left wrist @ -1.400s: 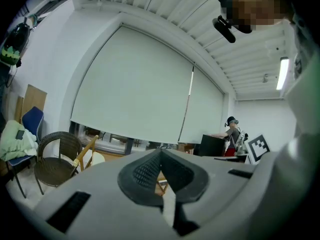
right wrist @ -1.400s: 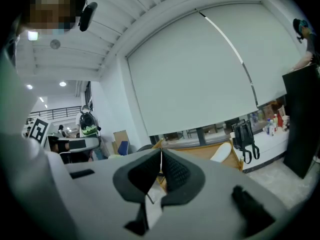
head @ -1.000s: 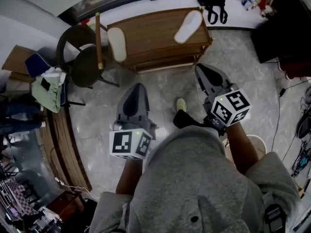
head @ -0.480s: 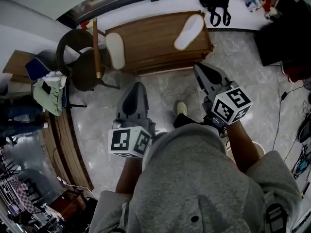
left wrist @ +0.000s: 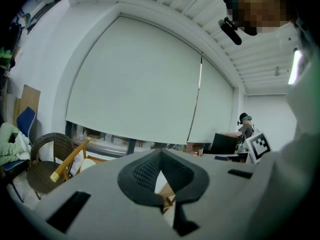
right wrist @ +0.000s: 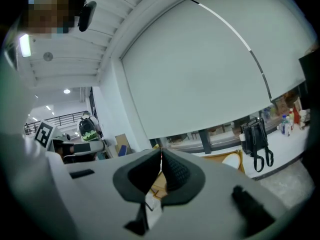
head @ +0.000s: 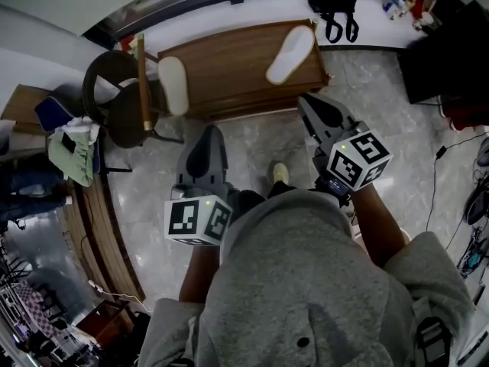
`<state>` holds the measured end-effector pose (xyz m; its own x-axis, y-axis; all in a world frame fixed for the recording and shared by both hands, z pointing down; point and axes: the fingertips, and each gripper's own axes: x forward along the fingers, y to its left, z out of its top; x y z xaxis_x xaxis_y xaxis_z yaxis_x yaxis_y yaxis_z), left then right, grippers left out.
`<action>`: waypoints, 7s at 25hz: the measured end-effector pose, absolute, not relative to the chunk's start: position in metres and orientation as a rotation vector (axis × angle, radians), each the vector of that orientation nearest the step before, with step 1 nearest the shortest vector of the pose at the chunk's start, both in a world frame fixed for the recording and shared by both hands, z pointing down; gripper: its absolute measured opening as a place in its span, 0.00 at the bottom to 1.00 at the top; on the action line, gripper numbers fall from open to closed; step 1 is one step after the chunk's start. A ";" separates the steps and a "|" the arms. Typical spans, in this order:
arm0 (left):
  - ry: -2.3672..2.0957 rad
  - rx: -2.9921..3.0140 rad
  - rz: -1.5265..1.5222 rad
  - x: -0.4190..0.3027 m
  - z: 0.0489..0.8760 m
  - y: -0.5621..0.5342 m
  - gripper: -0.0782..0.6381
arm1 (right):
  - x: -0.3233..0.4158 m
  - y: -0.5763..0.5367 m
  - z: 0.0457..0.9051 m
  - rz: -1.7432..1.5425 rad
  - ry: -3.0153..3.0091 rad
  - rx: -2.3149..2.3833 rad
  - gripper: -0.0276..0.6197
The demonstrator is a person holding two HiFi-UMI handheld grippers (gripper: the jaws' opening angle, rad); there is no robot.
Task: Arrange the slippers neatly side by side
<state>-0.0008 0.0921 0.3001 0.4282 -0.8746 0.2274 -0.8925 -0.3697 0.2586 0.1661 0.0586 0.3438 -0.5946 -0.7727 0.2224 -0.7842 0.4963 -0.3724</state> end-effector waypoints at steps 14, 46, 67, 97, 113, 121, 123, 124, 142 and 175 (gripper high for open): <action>-1.573 2.319 0.063 -0.008 0.301 0.087 0.13 | 0.159 0.048 0.343 0.695 -2.728 1.342 0.09; -1.751 1.925 0.398 -0.195 0.467 -0.087 0.13 | 0.040 -0.101 0.379 0.778 -2.604 1.215 0.09; -1.679 1.669 0.605 -0.234 0.593 -0.119 0.13 | 0.016 -0.140 0.410 0.817 -2.461 1.255 0.09; -1.576 1.510 0.639 -0.252 0.660 -0.124 0.32 | -0.005 -0.155 0.425 0.811 -2.397 1.219 0.09; -1.582 1.611 0.720 -0.223 0.628 -0.135 0.19 | -0.002 -0.154 0.421 0.806 -2.420 1.262 0.09; -1.513 1.836 0.911 -0.174 0.620 -0.137 0.18 | 0.015 -0.145 0.418 0.810 -2.396 1.329 0.09; -1.487 1.900 0.952 -0.160 0.618 -0.139 0.18 | 0.020 -0.143 0.417 0.808 -2.390 1.345 0.09; -1.469 1.926 0.966 -0.152 0.617 -0.141 0.18 | 0.023 -0.143 0.417 0.808 -2.387 1.354 0.09; -1.181 2.048 1.038 -0.057 0.640 -0.141 0.18 | 0.069 -0.125 0.419 0.845 -2.332 1.505 0.09; -1.237 2.185 0.593 -0.079 0.544 -0.162 0.24 | 0.194 -0.143 0.511 0.994 -1.960 1.897 0.09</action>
